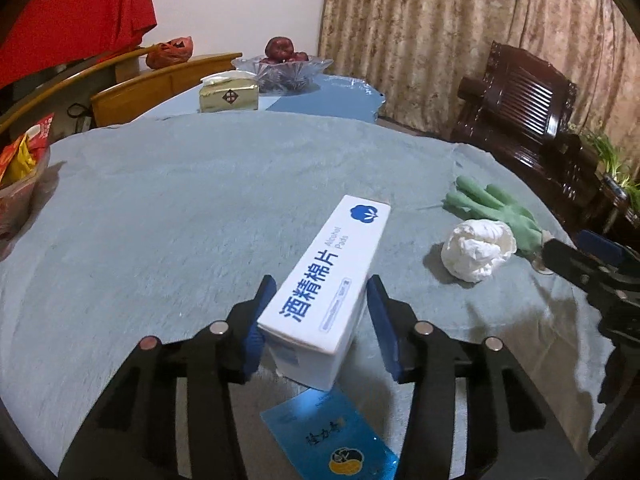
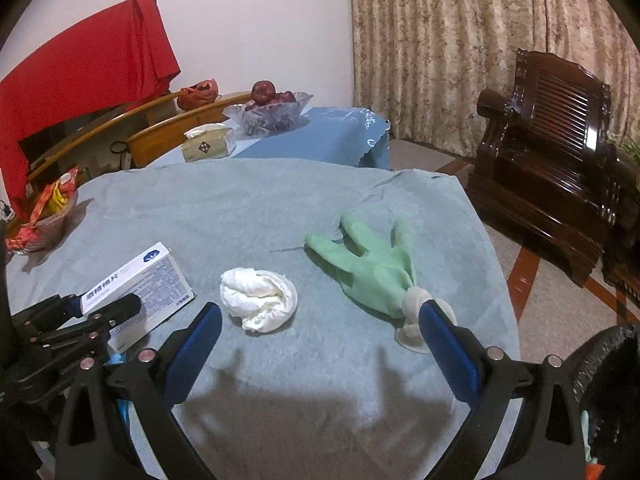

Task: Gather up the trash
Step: 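Grasp the white alcohol-pad box with the left tool while the right tool grasps the tissue, then carry the box and tissue over the bin and open both tools, then move both tools back over the table toward the blue tube and glove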

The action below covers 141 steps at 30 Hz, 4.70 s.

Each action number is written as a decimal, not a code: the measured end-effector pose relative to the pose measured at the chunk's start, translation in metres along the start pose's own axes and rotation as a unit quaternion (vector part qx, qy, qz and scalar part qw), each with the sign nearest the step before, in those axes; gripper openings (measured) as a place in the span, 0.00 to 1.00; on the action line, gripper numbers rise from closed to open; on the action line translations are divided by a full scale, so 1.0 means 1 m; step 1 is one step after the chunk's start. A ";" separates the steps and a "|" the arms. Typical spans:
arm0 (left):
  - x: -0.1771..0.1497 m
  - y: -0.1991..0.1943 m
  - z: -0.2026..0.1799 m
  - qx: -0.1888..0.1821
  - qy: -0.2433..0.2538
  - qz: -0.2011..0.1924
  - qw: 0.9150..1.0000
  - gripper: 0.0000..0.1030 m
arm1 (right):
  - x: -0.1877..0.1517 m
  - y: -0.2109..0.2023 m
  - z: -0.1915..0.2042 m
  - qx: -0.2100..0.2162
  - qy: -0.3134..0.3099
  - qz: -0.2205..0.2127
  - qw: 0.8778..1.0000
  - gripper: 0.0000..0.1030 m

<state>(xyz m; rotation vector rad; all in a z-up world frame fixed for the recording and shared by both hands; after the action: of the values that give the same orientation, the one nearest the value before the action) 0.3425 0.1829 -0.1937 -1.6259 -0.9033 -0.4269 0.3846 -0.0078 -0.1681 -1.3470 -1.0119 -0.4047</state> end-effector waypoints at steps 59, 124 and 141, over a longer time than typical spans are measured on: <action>-0.007 -0.101 -0.100 -0.050 0.009 -0.032 0.998 0.28 | 0.013 -0.102 -0.006 0.061 0.011 -0.040 0.997 0.45; -0.183 -0.103 -0.361 -0.237 0.152 0.083 0.956 0.57 | -0.189 -0.253 -0.240 -0.159 0.146 0.017 0.976 0.78; -0.133 -0.128 -0.289 -0.151 0.136 0.000 0.979 0.87 | -0.156 -0.244 -0.200 -0.132 0.132 -0.012 0.982 0.94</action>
<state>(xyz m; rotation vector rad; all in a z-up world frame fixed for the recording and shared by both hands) 0.2183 -0.1290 -0.1254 -1.7864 -0.6542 -0.7973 0.1882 -0.2969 -0.1230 -1.4715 -0.7736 -0.7358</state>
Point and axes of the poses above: each gripper's, at about its wrist camera, not at the fingertips, and y roughly the way its jaws point, z to its left, x to its top, the point moved 7 cm from there along y, roughly the way its jaws point, and after that the axes turned 14 degrees about -y, right-handed, at the moved point
